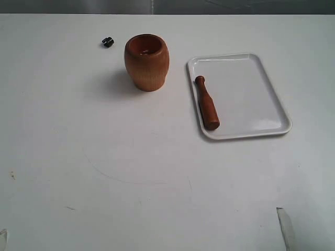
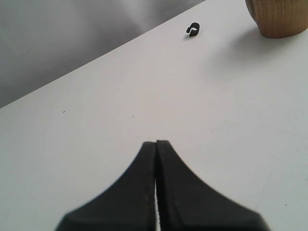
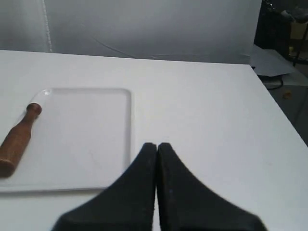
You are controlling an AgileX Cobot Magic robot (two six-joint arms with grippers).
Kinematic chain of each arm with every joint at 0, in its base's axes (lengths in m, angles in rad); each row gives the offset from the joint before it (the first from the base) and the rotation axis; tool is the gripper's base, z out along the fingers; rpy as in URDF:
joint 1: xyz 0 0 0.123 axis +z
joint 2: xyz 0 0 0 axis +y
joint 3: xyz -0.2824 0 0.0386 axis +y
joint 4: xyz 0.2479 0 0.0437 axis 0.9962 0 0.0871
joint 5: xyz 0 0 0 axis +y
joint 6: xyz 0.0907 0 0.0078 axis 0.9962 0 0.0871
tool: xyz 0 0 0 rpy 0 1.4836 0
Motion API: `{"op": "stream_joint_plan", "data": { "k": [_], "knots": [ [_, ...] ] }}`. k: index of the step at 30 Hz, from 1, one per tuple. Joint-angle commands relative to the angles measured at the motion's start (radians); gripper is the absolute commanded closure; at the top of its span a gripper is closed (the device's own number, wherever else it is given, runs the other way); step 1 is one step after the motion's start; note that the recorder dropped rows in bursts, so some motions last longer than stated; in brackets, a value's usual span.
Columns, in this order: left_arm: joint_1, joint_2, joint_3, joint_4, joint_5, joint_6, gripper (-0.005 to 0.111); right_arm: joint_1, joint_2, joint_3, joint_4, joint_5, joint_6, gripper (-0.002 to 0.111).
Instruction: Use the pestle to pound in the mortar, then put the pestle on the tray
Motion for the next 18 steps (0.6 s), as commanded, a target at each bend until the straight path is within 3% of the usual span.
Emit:
{"op": "stream_joint_plan", "data": {
  "k": [1,18],
  "knots": [
    [-0.008,-0.001,0.001,-0.007,-0.003,-0.008,0.107,0.008,-0.006,0.002,0.003,0.002,-0.010,0.108],
    [-0.008,-0.001,0.001,-0.007,-0.003,-0.008,0.107,0.008,-0.006,0.002,0.061,0.004,0.000,0.108]
  ]
}}
